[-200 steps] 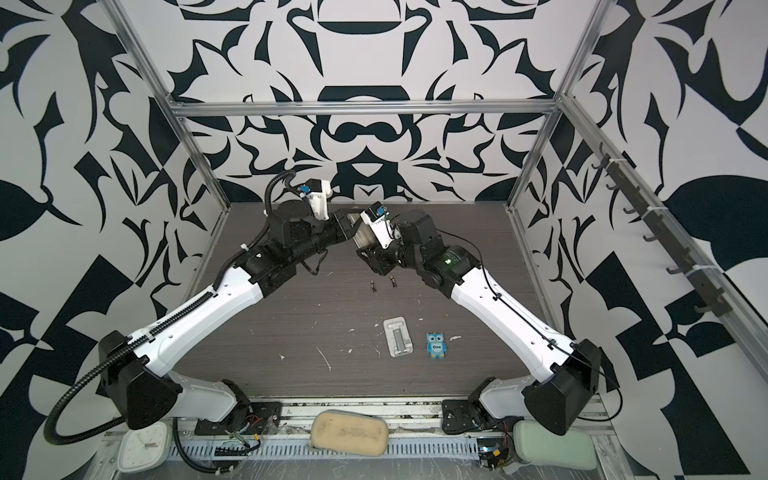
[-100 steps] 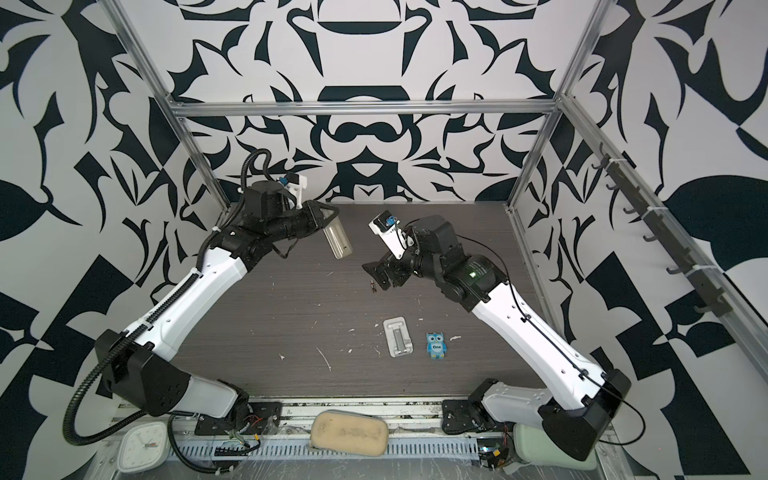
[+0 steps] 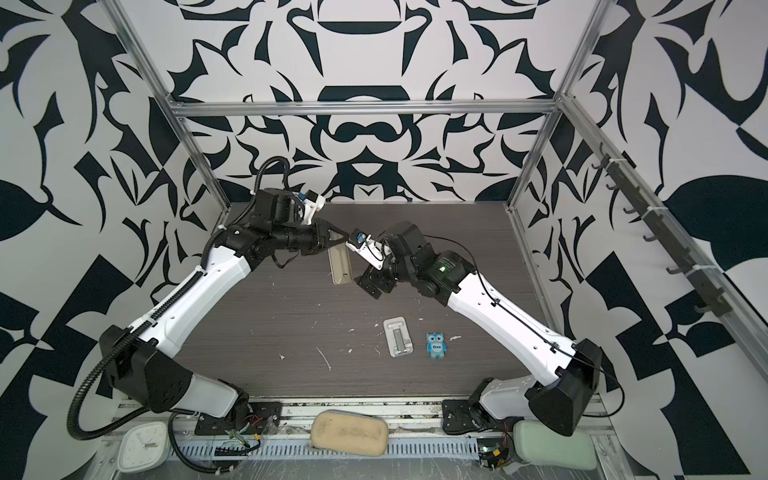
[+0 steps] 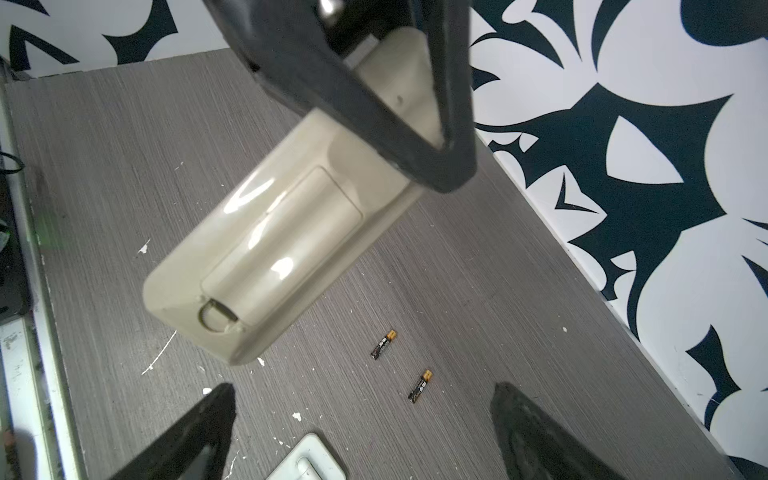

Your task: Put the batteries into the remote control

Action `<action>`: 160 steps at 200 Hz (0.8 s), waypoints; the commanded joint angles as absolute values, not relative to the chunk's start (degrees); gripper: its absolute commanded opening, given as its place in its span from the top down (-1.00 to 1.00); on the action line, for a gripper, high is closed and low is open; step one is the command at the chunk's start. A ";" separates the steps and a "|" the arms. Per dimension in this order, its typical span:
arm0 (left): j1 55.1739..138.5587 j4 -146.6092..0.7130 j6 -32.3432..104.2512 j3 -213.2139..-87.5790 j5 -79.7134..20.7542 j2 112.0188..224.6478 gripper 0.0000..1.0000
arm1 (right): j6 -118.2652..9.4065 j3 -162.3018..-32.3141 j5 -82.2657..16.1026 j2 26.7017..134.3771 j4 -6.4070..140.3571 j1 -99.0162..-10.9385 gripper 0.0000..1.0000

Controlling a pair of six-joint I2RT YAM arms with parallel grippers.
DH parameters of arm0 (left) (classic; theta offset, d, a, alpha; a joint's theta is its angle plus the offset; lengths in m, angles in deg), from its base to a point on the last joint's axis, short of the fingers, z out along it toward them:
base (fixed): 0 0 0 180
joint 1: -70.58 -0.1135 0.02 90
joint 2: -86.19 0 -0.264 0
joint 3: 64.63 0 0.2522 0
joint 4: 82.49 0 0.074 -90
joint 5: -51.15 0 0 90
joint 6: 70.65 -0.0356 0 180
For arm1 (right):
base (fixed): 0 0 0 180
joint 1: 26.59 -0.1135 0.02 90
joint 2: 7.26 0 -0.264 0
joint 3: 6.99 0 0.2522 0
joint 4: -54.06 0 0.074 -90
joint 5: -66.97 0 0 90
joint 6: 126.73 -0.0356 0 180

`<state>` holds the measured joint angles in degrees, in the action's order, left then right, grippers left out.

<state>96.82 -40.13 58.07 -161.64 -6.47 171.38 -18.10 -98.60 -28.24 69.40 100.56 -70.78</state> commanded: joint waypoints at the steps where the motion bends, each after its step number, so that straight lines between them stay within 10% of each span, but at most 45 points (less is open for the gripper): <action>1: 96.61 -37.42 57.14 -161.68 -5.18 172.68 0.90 | -17.46 -101.26 -25.70 68.80 98.35 -72.13 -0.97; 160: 96.60 -36.91 58.11 -160.67 -5.45 173.18 0.93 | -17.30 -104.11 -16.02 73.76 98.96 -76.95 -0.95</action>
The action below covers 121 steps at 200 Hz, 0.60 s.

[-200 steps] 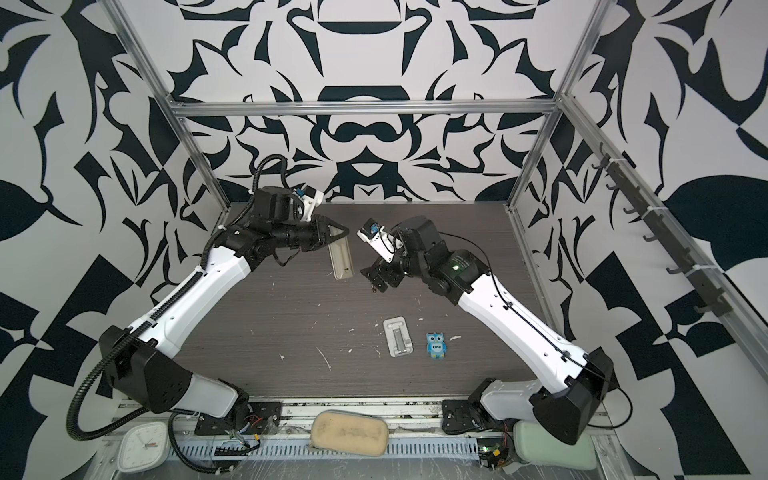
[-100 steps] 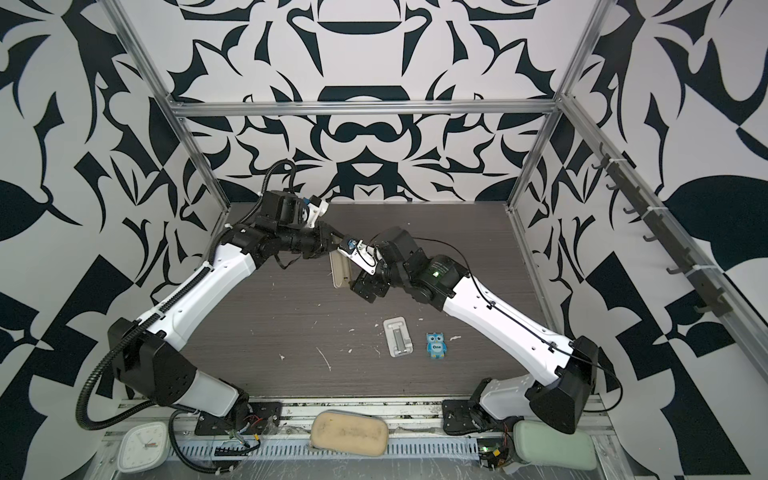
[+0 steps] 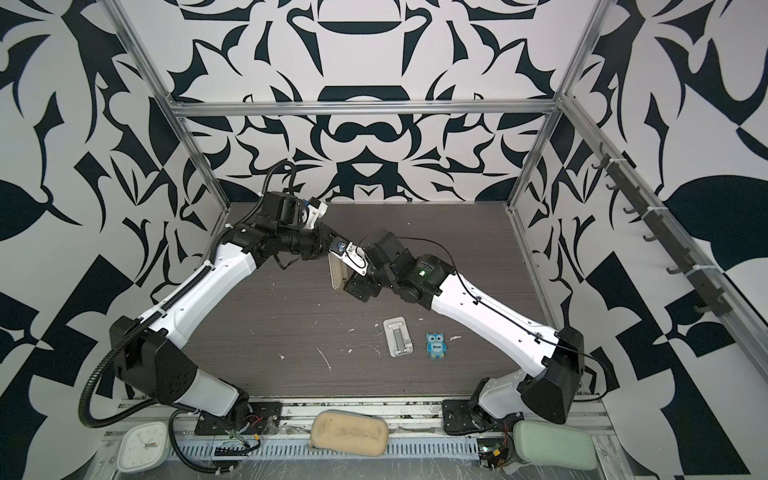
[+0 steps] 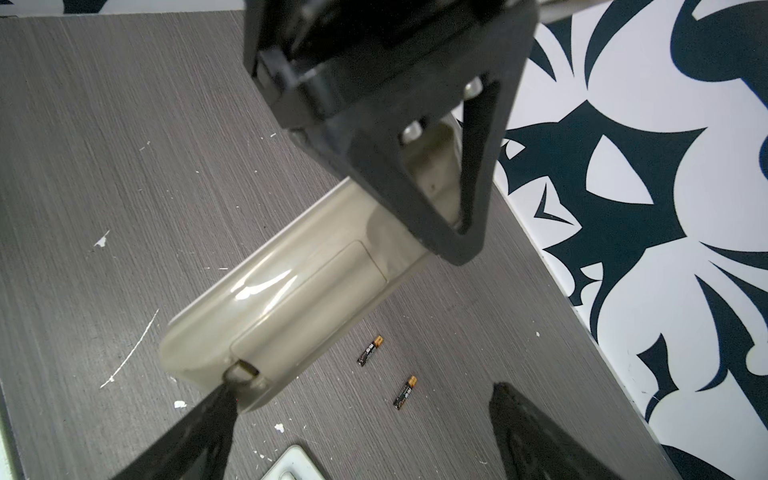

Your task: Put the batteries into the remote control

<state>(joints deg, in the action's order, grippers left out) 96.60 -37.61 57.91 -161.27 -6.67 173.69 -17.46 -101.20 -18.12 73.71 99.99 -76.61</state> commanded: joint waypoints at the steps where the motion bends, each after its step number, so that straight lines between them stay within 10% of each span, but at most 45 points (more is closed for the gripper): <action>1: 96.64 -36.91 58.11 -160.67 -5.45 173.19 0.93 | -17.35 -104.14 -16.01 73.77 98.95 -76.95 -0.95; 121: 96.61 -38.01 60.04 -160.51 -5.54 173.65 0.93 | -15.15 -102.97 -14.51 74.72 99.79 -78.77 -0.98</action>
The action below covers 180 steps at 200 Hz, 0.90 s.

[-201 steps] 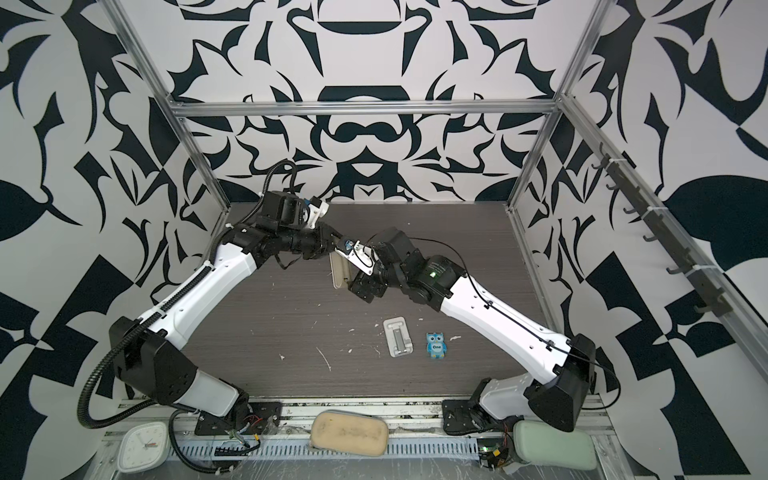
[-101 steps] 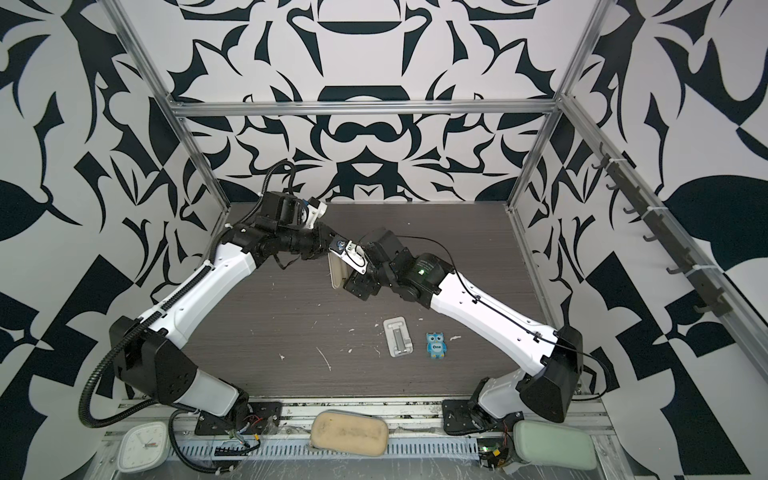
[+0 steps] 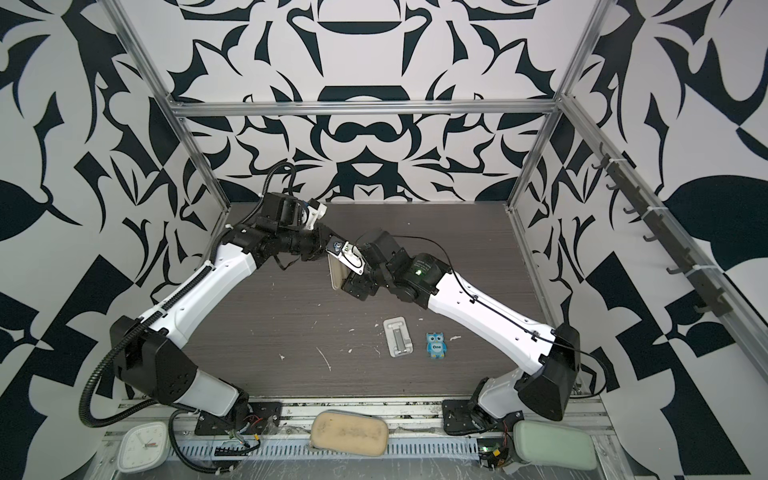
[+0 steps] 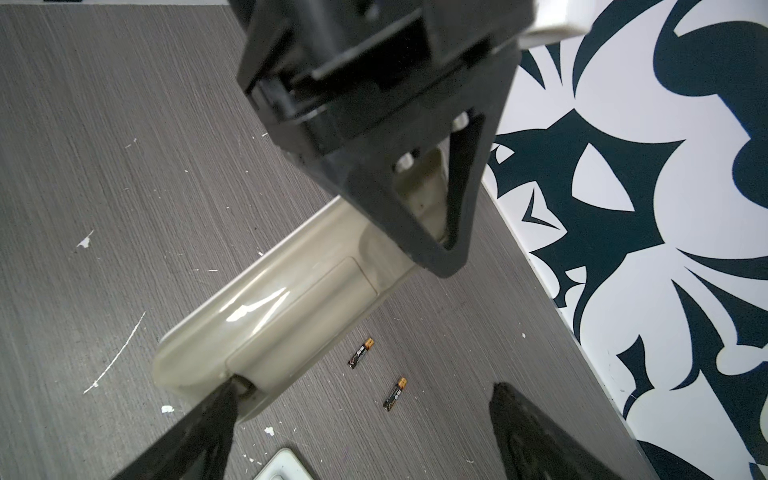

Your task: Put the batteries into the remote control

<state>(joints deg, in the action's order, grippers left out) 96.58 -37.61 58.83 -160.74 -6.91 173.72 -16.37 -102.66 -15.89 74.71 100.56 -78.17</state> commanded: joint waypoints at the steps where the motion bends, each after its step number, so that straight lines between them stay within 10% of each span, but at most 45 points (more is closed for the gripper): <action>1: 96.60 -37.99 60.04 -160.50 -5.54 173.69 0.93 | -15.17 -103.00 -14.46 74.78 99.80 -78.83 -0.98; 180: 96.67 -39.64 61.98 -159.91 -3.93 173.49 0.93 | -15.44 -107.98 -5.62 80.63 101.53 -78.98 -0.98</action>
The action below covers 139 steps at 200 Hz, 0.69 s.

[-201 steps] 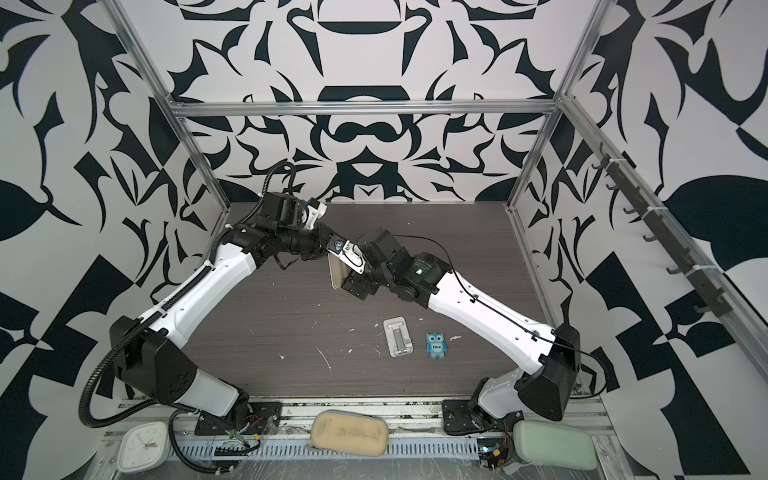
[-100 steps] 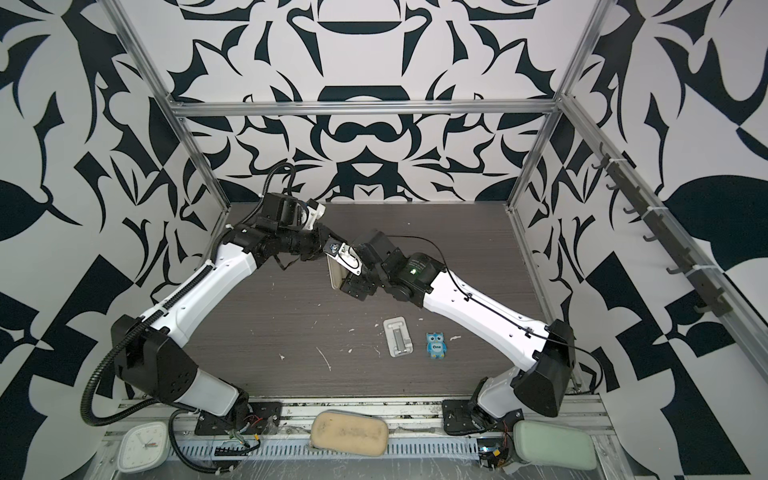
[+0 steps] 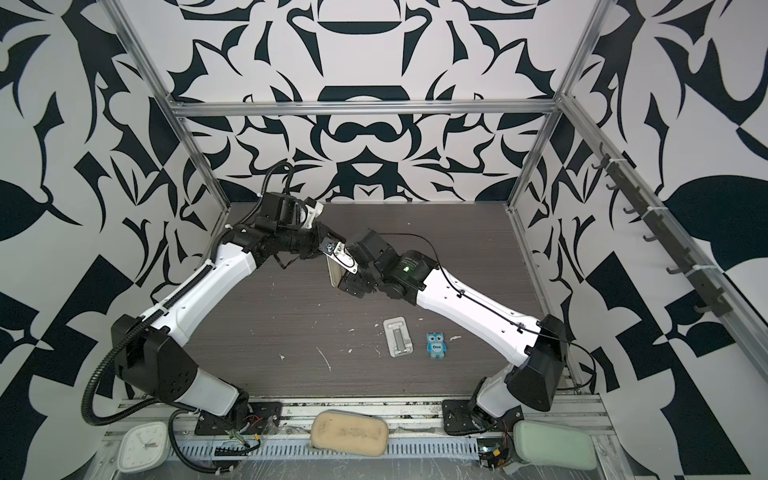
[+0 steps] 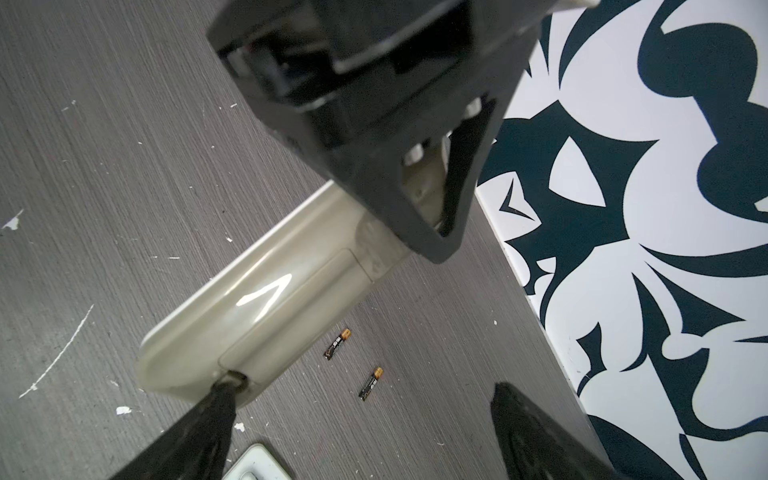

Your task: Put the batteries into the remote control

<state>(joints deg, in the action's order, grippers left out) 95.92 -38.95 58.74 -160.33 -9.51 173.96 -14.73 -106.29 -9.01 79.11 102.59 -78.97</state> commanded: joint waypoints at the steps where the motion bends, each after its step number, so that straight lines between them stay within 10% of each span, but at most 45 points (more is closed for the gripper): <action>1: 96.68 -39.68 61.98 -159.89 -3.90 173.48 0.93 | -15.40 -108.05 -5.58 80.63 101.51 -78.98 -0.98; 139: 96.86 -41.40 62.68 -156.96 -2.58 172.95 0.93 | -15.90 -102.20 -15.18 76.19 101.41 -79.02 -1.00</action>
<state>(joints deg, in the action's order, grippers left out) 96.44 -39.65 60.93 -157.53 -7.52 174.02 -15.56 -103.60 -12.24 77.20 102.30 -78.95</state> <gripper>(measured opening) 0.230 0.997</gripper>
